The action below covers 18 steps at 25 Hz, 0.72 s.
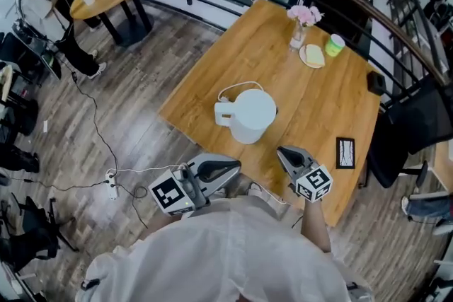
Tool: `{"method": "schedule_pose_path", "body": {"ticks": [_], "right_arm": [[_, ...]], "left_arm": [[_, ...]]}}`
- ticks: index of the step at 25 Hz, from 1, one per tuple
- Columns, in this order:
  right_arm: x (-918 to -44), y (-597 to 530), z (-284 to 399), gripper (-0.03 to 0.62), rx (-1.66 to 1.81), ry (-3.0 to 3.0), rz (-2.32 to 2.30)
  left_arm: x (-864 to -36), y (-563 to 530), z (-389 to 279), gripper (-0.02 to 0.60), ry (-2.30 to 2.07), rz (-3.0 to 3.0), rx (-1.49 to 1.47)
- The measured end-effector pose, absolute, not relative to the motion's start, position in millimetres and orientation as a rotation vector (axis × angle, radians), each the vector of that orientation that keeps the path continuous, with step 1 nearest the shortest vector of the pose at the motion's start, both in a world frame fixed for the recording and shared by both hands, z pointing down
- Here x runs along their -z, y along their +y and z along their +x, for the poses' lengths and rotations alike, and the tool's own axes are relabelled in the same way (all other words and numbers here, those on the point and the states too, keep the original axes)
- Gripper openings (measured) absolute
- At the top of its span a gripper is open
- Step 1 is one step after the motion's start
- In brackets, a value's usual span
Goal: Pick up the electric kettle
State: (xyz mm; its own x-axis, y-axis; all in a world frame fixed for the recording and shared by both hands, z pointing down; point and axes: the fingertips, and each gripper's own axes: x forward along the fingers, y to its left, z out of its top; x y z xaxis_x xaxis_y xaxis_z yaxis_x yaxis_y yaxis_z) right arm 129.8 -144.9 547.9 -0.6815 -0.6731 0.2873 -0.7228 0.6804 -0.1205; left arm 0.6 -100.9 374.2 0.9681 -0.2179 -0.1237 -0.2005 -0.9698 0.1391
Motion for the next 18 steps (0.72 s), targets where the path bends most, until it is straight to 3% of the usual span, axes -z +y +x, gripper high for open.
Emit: {"method": "schedule_pose_path", "body": {"ticks": [16,18], "right_arm": [[-590.2,-180.7,142.0,0.018,-0.443,-2.747,1.093],[-591.2,-180.5,141.1,0.054,-0.471,-2.763,1.093]], "left_arm": [[-390.4,-97.3,-1.1,0.008,-0.402,2.998,0.117],[-394.4,-98.7,-2.0,0.008,-0.401,2.980,0.101]]}}
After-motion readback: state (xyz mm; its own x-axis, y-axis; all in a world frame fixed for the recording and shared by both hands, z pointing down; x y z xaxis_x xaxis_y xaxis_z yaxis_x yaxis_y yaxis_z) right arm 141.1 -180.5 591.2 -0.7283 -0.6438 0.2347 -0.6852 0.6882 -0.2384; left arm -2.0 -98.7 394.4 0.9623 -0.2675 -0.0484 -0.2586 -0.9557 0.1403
